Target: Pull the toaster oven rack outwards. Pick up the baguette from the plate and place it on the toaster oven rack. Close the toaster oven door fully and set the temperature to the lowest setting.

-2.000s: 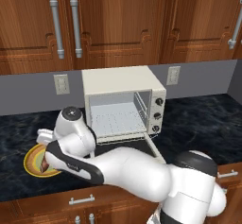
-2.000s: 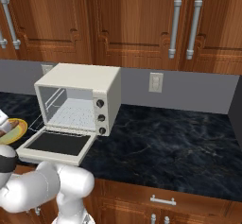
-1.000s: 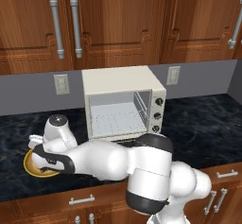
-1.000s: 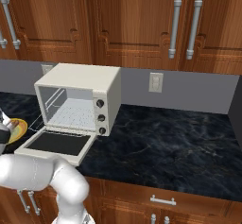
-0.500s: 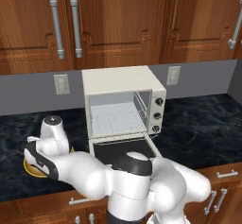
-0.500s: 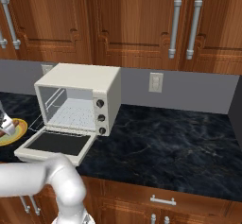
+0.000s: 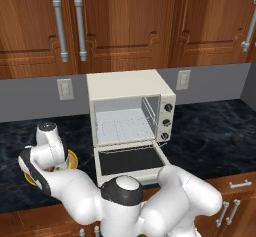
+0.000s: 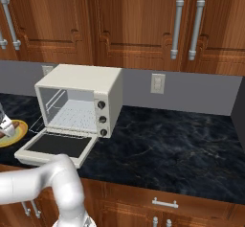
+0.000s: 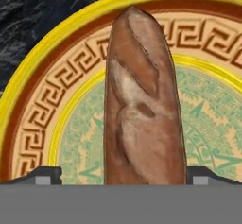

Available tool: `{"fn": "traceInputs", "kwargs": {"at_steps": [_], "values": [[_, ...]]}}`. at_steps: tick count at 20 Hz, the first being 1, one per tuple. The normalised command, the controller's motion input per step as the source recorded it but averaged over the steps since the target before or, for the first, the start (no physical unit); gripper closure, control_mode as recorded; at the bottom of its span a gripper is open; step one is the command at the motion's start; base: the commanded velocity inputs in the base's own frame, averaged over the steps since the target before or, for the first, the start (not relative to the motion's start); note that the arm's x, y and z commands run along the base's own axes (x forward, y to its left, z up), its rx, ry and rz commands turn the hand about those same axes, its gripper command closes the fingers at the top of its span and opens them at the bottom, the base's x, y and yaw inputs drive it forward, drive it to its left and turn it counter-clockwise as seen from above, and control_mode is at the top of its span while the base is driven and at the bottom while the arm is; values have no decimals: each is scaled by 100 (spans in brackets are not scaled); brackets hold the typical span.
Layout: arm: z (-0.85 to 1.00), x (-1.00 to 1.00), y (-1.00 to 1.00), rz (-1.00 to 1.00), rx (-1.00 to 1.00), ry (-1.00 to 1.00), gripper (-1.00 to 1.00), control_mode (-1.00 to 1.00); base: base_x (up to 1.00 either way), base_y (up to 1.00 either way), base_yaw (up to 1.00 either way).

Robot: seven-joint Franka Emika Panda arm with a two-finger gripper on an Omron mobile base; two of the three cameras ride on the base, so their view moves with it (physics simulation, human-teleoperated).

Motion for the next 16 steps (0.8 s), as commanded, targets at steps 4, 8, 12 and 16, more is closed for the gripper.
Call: {"fn": "traceInputs", "kwargs": {"at_steps": [4, 8, 12, 16], "values": [[-29, 12, 29, -2, -8, 6, 100, -100, 0, 0, 0], [-28, 0, 2, -6, -1, 1, 100, -100, 0, 0, 0], [-23, 0, -9, -13, 0, 0, 100, -100, 0, 0, 0], [1, -9, -38, -23, 6, -2, 100, -100, 0, 0, 0]]}}
